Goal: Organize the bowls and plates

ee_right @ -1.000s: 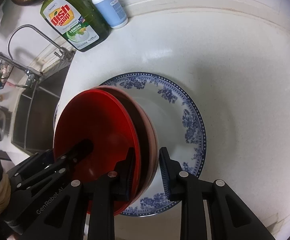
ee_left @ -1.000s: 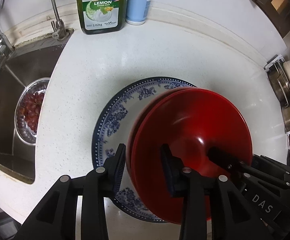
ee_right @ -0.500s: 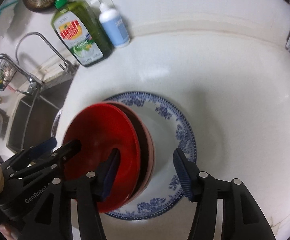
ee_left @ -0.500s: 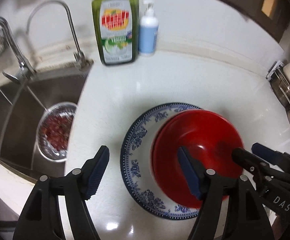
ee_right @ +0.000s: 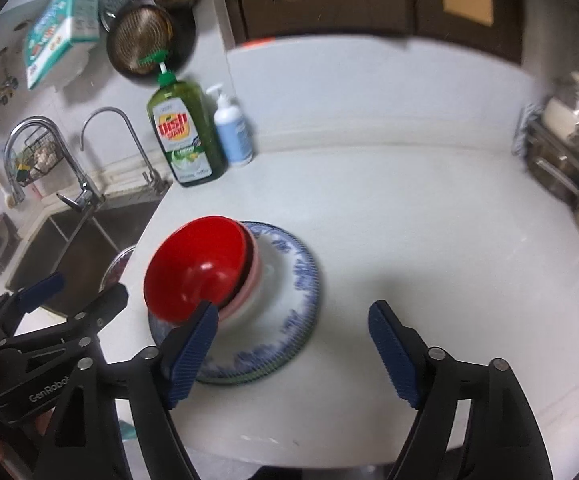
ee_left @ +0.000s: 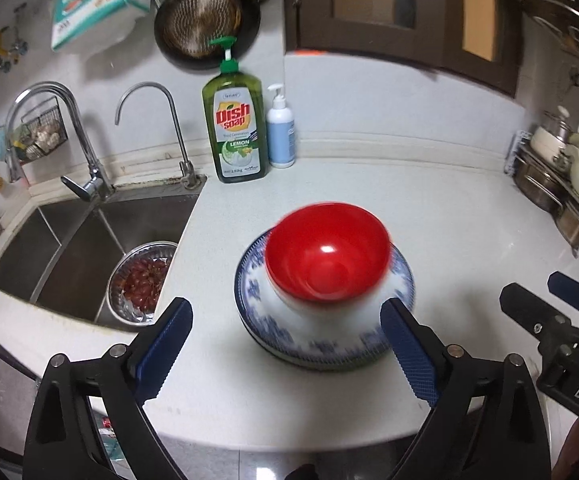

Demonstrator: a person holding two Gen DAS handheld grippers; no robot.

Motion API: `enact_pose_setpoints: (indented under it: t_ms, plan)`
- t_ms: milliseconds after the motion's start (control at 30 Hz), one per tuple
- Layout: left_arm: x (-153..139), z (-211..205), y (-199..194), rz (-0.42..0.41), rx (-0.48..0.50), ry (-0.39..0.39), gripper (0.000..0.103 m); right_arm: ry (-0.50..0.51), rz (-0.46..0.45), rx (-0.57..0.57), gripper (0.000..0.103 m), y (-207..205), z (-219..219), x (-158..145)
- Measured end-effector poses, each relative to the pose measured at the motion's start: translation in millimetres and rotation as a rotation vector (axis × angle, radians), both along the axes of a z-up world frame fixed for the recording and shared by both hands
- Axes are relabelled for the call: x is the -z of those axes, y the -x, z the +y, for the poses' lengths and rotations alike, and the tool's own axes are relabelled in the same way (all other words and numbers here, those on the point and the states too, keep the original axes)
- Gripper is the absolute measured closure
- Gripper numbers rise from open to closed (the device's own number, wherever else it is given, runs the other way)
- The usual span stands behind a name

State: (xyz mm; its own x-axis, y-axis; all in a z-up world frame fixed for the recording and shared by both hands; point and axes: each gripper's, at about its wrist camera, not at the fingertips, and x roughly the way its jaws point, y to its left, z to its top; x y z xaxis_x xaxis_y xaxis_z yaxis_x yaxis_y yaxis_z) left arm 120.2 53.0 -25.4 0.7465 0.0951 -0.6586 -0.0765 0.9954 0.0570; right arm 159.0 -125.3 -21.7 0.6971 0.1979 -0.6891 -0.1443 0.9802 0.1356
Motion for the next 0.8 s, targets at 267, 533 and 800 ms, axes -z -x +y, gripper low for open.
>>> enact_pose_setpoints:
  t_ms: [267, 533, 800]
  plan:
    - [-1.6, -36.1, 90.3, -0.070, -0.006, -0.035, 0.002, 0.035, -0.108, 0.002, 0.023, 90.2, -29.7, -5.1]
    - [-21.4, -50.9, 151.2, -0.111, -0.012, -0.027, 0.000, 0.014, -0.194, 0.035, 0.014, 165.6, -57.1, -18.9]
    - [-38.1, -62.8, 193.9, -0.199, 0.007, -0.066, 0.000, 0.019, -0.280, 0.071, 0.012, 220.2, -68.2, -35.4]
